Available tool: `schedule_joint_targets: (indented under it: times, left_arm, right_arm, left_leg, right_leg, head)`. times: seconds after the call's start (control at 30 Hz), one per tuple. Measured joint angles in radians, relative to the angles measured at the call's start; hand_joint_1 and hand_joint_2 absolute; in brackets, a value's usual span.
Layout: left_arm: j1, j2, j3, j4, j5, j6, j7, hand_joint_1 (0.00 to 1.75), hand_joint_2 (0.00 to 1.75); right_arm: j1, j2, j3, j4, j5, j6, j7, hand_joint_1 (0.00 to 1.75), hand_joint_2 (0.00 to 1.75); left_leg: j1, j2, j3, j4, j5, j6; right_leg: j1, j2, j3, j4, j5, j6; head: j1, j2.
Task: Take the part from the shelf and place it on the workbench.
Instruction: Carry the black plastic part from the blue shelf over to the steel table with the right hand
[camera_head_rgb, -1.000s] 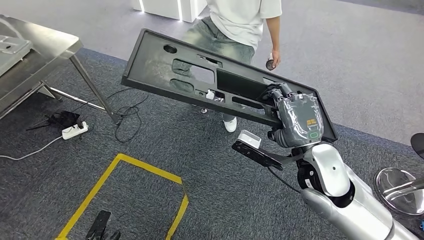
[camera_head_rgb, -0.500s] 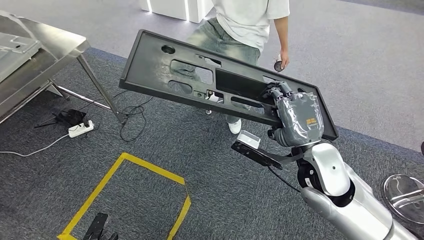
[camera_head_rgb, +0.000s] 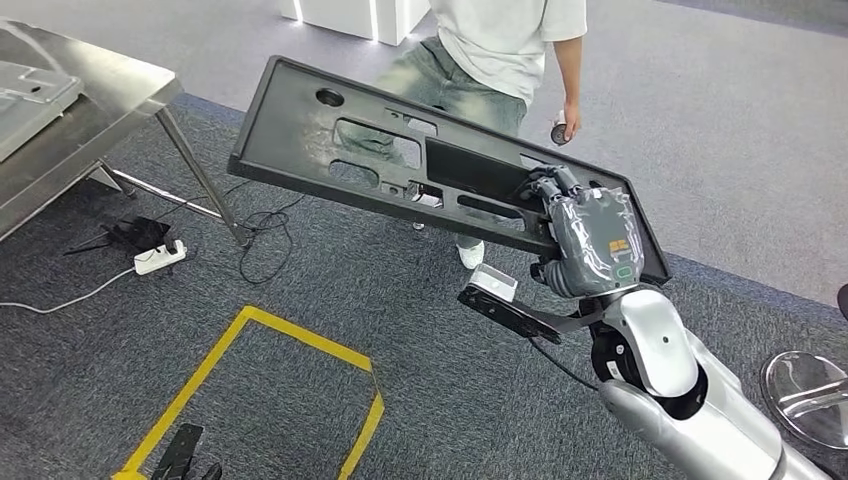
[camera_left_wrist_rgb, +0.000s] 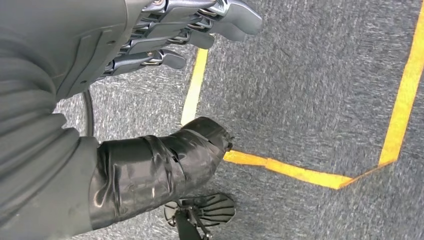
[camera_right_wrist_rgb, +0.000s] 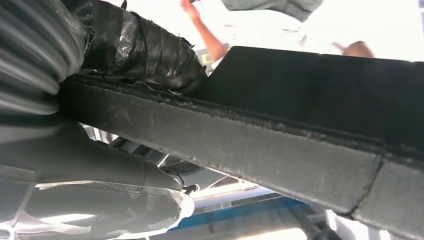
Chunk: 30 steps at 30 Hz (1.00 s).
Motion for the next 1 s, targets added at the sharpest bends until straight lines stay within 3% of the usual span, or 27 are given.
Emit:
schedule_joint_targets:
  times: [0.07,0.13,0.17,0.2,0.23,0.3,0.37,0.43,0.53,0.63,0.7,0.73,0.77,0.83,0.9,1.0]
  left_arm:
    - [-0.001,0.000,0.000,0.000,0.000,-0.004,0.005,0.00,1.75]
    - [-0.001,0.000,0.000,0.000,-0.001,-0.009,0.012,0.00,1.75]
    - [0.000,0.000,0.000,0.000,-0.001,-0.011,0.015,0.00,1.75]
    - [0.001,0.000,0.000,0.000,-0.001,-0.012,0.016,0.00,1.75]
    - [0.001,0.000,0.000,0.000,-0.001,-0.012,0.017,0.00,1.75]
    - [0.001,-0.001,0.000,0.000,-0.002,-0.012,0.017,0.00,1.75]
    - [-0.001,-0.004,0.000,0.000,-0.002,-0.011,0.017,0.00,1.75]
    - [-0.002,-0.005,0.000,0.000,-0.002,-0.010,0.018,0.00,1.75]
    - [-0.002,-0.005,0.000,0.000,-0.003,-0.010,0.018,0.00,1.75]
    - [-0.004,-0.005,0.000,0.000,-0.004,-0.011,0.022,0.00,1.75]
    - [-0.003,-0.006,0.000,0.000,-0.008,-0.011,0.028,0.00,1.75]
    - [-0.003,-0.007,0.000,0.000,-0.010,-0.011,0.031,0.00,1.75]
    - [-0.004,-0.008,0.000,0.000,-0.013,-0.010,0.033,0.00,1.75]
    - [-0.008,-0.009,0.000,0.000,-0.015,-0.008,0.035,0.00,1.75]
    - [-0.011,-0.010,0.000,0.000,-0.016,-0.006,0.035,0.00,1.75]
    - [-0.012,-0.011,0.000,0.000,-0.016,-0.004,0.037,0.00,1.75]
  right_arm:
    - [-0.001,-0.001,-0.001,0.000,-0.005,-0.001,-0.004,1.75,1.75]
    - [-0.002,-0.001,-0.001,0.002,-0.013,-0.001,-0.007,1.75,1.75]
    - [-0.002,-0.001,-0.001,0.004,-0.016,-0.001,-0.008,1.75,1.75]
    - [-0.002,-0.001,-0.001,0.006,-0.017,0.000,-0.008,1.75,1.75]
    - [-0.002,-0.001,-0.001,0.008,-0.017,-0.001,-0.008,1.75,1.75]
    - [-0.002,-0.001,-0.002,0.010,-0.017,-0.002,-0.007,1.75,1.75]
    - [-0.002,-0.002,-0.006,0.010,-0.018,-0.002,-0.006,1.75,1.75]
    - [0.000,-0.003,-0.011,0.010,-0.020,-0.003,-0.005,1.75,1.75]
    - [0.000,-0.003,-0.015,0.010,-0.020,-0.002,-0.004,1.75,1.75]
    - [0.001,-0.003,-0.016,0.010,-0.023,-0.002,-0.002,1.75,1.75]
    - [0.005,-0.003,-0.016,0.011,-0.031,-0.003,0.002,1.75,1.75]
    - [0.008,-0.005,-0.016,0.011,-0.036,-0.003,0.004,1.75,1.75]
    - [0.012,-0.007,-0.018,0.011,-0.041,-0.004,0.007,1.75,1.75]
    - [0.020,-0.013,-0.024,0.011,-0.049,-0.006,0.011,1.75,1.75]
    - [0.026,-0.017,-0.031,0.010,-0.054,-0.009,0.012,1.75,1.75]
    - [0.034,-0.020,-0.038,0.010,-0.054,-0.011,0.012,1.75,1.75]
  left_leg:
    - [0.002,-0.001,0.007,-0.007,0.002,0.012]
    - [-0.001,-0.001,0.009,-0.007,-0.001,0.021]
    - [-0.003,-0.002,0.010,-0.007,-0.002,0.023]
    - [-0.005,-0.003,0.011,-0.006,-0.004,0.024]
    - [-0.007,-0.004,0.013,-0.006,-0.006,0.024]
    - [-0.008,-0.007,0.019,-0.003,-0.013,0.022]
    - [-0.012,-0.009,0.018,0.004,-0.019,0.015]
    - [-0.013,-0.011,0.015,0.006,-0.021,0.008]
    - [-0.010,-0.009,0.006,0.028,-0.039,-0.009]
    - [-0.002,-0.005,-0.075,0.188,-0.109,-0.026]
    - [0.003,-0.002,-0.127,0.267,-0.119,-0.033]
    - [0.005,-0.001,-0.128,0.256,-0.099,-0.035]
    - [0.007,0.000,-0.110,0.208,-0.064,-0.035]
    - [0.006,0.003,-0.050,0.078,-0.004,-0.030]
    - [0.002,0.002,-0.017,0.009,0.012,-0.021]
    - [-0.001,0.001,-0.009,0.000,0.007,-0.004]
  right_leg:
    - [-0.002,0.002,-0.033,0.070,-0.041,0.006]
    - [-0.001,0.003,-0.099,0.201,-0.097,0.007]
    - [-0.001,0.003,-0.129,0.252,-0.110,0.007]
    - [-0.001,0.003,-0.143,0.270,-0.103,0.006]
    - [0.000,0.003,-0.138,0.251,-0.078,0.003]
    - [0.005,0.004,-0.086,0.130,-0.006,-0.008]
    - [0.012,0.006,-0.037,0.027,0.027,-0.019]
    - [0.015,0.006,-0.024,0.001,0.024,-0.024]
    - [0.007,0.005,-0.013,-0.012,0.027,-0.036]
    - [0.004,0.002,-0.003,-0.017,0.023,-0.045]
    - [0.004,0.003,-0.001,-0.016,0.019,-0.047]
    - [0.004,0.004,0.002,-0.015,0.017,-0.045]
    - [0.003,0.004,0.005,-0.013,0.013,-0.044]
    - [0.005,0.004,0.012,-0.010,0.004,-0.037]
    - [0.007,0.005,0.014,-0.008,-0.002,-0.028]
    - [0.006,0.004,0.016,-0.009,-0.008,-0.011]
  head:
    - [0.002,0.000]
    - [0.005,0.000]
    - [0.005,0.000]
    - [0.005,0.000]
    - [0.005,0.000]
    - [0.005,0.000]
    - [0.004,0.000]
    - [0.004,0.000]
    - [0.003,0.000]
    - [-0.001,0.000]
    - [-0.001,0.000]
    - [-0.001,0.000]
    - [-0.001,0.000]
    - [-0.001,0.000]
    - [-0.001,0.000]
    - [0.000,0.000]
